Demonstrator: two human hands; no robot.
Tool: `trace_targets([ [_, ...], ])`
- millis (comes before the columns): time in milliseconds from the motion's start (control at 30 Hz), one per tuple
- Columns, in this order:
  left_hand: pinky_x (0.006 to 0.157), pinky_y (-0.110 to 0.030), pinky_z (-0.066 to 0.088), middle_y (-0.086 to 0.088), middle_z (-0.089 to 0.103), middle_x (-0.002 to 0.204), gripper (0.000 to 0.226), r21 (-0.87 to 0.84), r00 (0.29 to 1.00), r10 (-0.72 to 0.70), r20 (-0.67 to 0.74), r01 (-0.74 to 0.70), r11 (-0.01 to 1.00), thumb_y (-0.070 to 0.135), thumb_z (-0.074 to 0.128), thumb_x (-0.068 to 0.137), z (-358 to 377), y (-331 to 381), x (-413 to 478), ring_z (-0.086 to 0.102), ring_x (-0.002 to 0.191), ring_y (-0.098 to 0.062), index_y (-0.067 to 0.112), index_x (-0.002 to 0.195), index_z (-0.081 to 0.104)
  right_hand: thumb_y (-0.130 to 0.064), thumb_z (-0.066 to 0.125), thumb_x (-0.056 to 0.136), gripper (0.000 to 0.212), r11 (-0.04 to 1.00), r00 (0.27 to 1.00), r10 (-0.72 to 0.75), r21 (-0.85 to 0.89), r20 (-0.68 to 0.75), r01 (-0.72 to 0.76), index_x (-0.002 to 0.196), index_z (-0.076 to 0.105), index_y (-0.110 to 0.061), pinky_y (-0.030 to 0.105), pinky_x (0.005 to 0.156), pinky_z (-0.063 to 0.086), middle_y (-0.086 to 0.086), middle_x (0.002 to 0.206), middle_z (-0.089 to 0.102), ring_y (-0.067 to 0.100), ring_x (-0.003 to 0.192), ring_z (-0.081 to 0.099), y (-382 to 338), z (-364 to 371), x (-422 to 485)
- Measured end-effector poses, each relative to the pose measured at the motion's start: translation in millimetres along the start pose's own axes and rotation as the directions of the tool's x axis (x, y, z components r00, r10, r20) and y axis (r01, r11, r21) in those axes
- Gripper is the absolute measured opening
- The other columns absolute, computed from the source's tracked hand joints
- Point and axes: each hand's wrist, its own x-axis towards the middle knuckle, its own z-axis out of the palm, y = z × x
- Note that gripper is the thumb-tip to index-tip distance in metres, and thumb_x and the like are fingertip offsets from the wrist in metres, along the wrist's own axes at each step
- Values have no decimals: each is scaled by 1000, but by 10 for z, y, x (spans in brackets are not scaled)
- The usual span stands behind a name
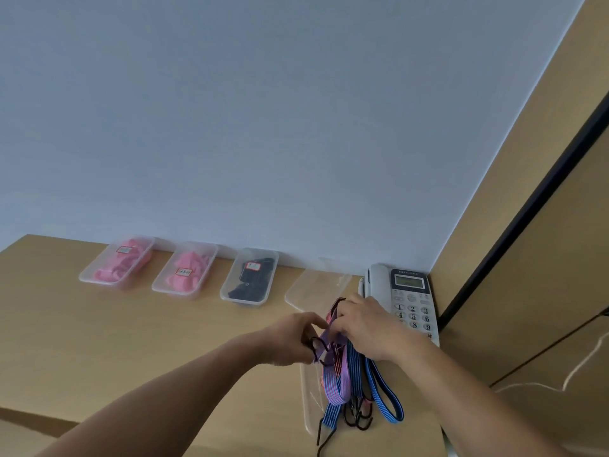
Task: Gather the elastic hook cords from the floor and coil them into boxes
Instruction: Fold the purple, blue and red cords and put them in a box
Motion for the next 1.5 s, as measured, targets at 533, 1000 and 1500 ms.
trace_targets([
  [533,86,-38,51,-8,70,94,16,-119,856,-133,-500,84,989,3,51,90,-111,177,174,65,94,-28,14,94,61,-10,56,96,27,814,960,222,575,-169,-87,107,70,-30,11,85,34,-11,98,59,8,100,49,248,-264,-110],
  [1000,63,-31,49,-11,69,95,38,-809,978,103,182,89,581,24,47,84,-746,776,-137,64,70,-23,6,105,72,-3,69,87,28,492,719,548,860,-427,135,87,70,-31,7,68,45,-14,82,71,-8,75,63,116,-704,-221],
  [1500,51,-21,41,-4,67,69,19,-546,882,310,-357,-465,696,26,77,77,-1115,1136,-132,59,60,-13,20,68,61,-14,49,101,30,59,637,699,914,-324,401,90,75,-21,28,68,55,5,83,73,19,78,68,-448,-892,102],
])
